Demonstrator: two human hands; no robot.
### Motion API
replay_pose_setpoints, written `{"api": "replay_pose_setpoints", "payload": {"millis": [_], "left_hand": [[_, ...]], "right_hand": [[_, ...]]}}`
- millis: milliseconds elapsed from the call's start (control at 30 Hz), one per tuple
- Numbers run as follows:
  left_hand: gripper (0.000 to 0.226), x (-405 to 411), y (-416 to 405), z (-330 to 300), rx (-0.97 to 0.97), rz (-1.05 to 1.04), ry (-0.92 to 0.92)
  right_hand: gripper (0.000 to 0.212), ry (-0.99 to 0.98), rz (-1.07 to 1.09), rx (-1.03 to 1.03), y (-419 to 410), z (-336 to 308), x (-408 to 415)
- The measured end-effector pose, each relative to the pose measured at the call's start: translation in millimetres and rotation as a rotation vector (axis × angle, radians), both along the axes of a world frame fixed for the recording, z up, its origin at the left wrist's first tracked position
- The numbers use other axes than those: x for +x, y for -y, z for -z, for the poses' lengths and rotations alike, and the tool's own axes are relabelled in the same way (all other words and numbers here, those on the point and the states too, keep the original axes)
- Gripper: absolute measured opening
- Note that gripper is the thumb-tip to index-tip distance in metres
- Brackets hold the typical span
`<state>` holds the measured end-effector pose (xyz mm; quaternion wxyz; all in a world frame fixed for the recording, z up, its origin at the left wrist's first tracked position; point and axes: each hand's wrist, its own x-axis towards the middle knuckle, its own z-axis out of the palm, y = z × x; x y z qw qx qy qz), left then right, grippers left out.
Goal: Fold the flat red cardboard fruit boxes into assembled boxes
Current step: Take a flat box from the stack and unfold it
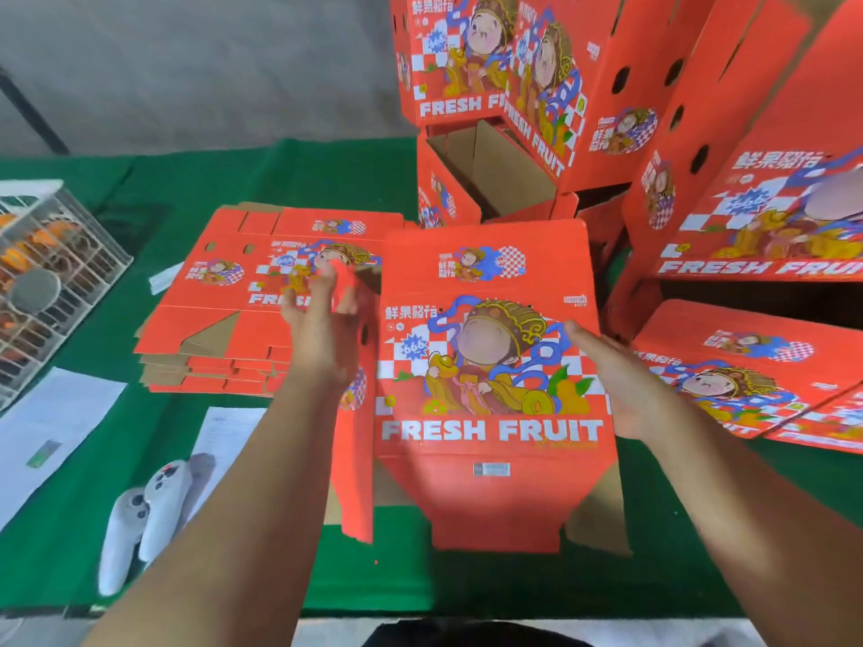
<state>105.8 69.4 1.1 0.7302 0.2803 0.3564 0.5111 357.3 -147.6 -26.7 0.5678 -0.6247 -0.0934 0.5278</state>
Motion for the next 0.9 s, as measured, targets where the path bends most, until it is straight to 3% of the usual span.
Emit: {"api": "replay_pose_setpoints", "payload": {"millis": [100, 167, 233, 267, 367, 467, 533, 600, 667, 767, 833, 900], "left_hand": [[0.079, -30.2, 16.3, 35.2, 0.1, 0.241, -0.474], [0.093, -49.6, 41.2, 60.8, 0.153, 0.265, -0.836], [0.102, -63.8, 66.1, 82.8, 0.076, 0.348, -1.153], [0.102, -68.7, 76.1, 89.7, 0.039, 0.395, -1.228], [0.086, -75.8, 85.8, 87.9, -0.005, 0.357, -1.086], [0.067, -83.3, 75.2, 74.5, 0.012, 0.284, -0.957], [0.063, -83.4, 70.6, 66.3, 0.061, 0.301, -0.865], [0.064, -76.0, 67.7, 58.2, 0.066, 0.412, -0.692], [0.068, -63.0, 67.3, 45.7, 0.021, 0.539, -0.529], [0.075, -52.2, 69.6, 29.3, -0.075, 0.622, -0.399], [0.085, -49.9, 68.9, 27.6, -0.058, 0.606, -0.266], [0.085, -42.8, 76.8, 13.7, 0.019, 0.551, -0.251]], "right_hand": [[0.043, 0.136, 0.109, -0.039, -7.6, -0.4, 10.8], [0.036, 0.145, 0.124, -0.041, -11.3, -3.4, 13.7], [0.025, 0.165, 0.117, -0.058, -12.8, -5.2, 15.9], [0.023, 0.187, 0.103, -0.062, -13.6, -6.2, 17.5], [0.029, 0.251, 0.1, -0.066, -18.3, -13.9, 22.6], [0.028, 0.502, 0.236, -0.082, -26.1, -27.4, 32.7], [0.015, 0.727, 0.161, -0.086, -31.4, -36.3, 31.6], [0.024, 0.855, 0.064, -0.099, -36.3, -37.6, 23.0], [0.027, 0.708, 0.065, -0.055, -34.3, -38.0, 10.0], [0.049, 0.321, -0.025, 0.017, -28.4, -39.9, 7.9], [0.058, 0.101, -0.123, 0.038, -21.4, -46.0, 15.3], [0.067, 0.021, -0.183, 0.06, -14.3, -48.2, 18.5]]}}
